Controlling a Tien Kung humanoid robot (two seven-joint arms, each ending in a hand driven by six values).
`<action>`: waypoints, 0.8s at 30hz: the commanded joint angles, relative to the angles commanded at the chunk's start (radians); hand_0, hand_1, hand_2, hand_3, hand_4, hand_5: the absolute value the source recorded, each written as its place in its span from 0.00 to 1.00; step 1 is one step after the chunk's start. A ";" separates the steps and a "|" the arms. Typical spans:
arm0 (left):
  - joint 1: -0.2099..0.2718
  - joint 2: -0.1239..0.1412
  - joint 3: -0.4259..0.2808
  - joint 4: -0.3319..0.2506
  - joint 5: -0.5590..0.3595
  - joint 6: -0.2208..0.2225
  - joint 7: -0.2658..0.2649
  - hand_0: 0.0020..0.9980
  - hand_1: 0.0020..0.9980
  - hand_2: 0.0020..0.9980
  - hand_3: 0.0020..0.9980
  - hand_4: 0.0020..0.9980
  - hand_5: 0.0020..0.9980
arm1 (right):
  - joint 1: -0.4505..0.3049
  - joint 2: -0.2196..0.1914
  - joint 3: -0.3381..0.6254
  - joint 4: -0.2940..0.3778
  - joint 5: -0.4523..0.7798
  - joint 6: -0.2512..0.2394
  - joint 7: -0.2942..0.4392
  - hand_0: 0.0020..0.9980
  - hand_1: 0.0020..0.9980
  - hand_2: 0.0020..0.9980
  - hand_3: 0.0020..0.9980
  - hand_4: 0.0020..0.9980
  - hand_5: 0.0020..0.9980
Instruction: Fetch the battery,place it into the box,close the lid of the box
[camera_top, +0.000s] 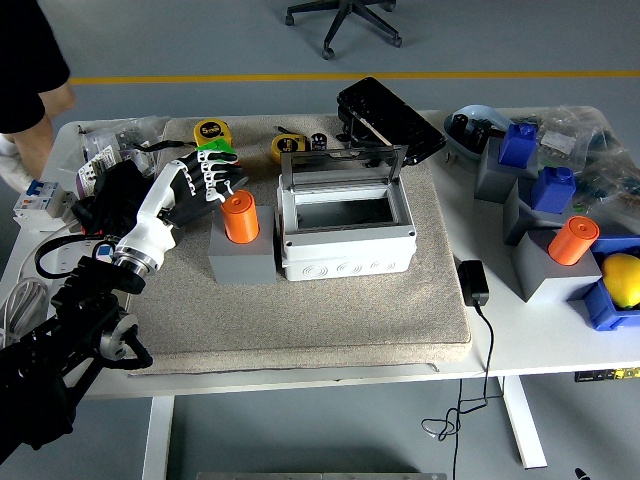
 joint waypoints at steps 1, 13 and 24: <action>0.000 0.000 0.001 0.000 0.000 0.000 0.000 0.65 0.63 0.61 0.61 1.00 0.28 | 0.000 0.000 0.000 0.000 0.000 0.000 0.000 0.72 0.66 0.65 0.60 1.00 0.61; -0.024 -0.015 0.074 0.038 0.003 0.024 -0.031 0.62 0.61 0.59 0.59 1.00 0.24 | -0.003 -0.001 0.012 0.000 -0.003 -0.001 0.003 0.72 0.66 0.65 0.60 1.00 0.61; -0.056 -0.031 0.135 0.067 -0.041 0.037 -0.047 0.57 0.54 0.57 0.57 1.00 0.12 | -0.009 -0.006 0.024 0.001 -0.007 0.000 0.004 0.72 0.66 0.65 0.60 1.00 0.61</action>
